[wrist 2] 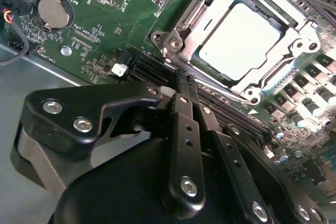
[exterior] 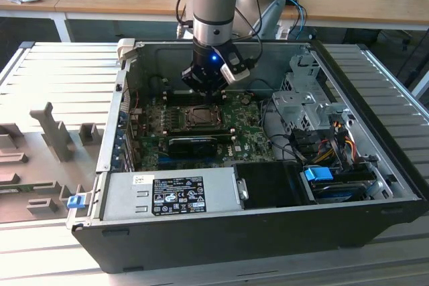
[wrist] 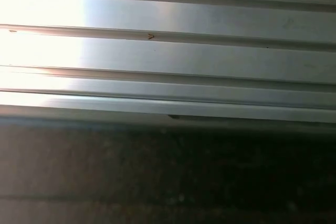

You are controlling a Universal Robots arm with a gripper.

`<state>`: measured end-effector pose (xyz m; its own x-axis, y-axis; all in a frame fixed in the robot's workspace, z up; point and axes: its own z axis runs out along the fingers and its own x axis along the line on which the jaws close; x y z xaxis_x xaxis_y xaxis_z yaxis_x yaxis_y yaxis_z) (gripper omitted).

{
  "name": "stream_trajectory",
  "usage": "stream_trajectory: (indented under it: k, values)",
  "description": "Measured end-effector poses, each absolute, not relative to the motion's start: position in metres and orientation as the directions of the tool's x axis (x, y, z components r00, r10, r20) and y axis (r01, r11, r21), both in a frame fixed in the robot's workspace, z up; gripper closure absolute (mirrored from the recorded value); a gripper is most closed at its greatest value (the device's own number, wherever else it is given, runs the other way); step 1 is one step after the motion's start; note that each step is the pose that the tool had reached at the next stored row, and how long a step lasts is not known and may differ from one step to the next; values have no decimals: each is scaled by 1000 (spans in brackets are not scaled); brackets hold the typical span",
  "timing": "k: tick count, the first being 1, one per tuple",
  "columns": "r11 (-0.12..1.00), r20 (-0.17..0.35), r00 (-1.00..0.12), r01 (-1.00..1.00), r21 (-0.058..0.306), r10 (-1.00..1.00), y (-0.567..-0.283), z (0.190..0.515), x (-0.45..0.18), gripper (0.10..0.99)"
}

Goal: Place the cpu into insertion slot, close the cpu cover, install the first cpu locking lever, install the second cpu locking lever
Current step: 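Install the first cpu locking lever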

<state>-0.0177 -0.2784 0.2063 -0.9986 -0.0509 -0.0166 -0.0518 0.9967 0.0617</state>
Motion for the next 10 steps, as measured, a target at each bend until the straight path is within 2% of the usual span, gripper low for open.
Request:
stream_trajectory:
  k: [10]
  values:
    - [997,-16,-999,-45,59,-44,-279,204,-17,980]
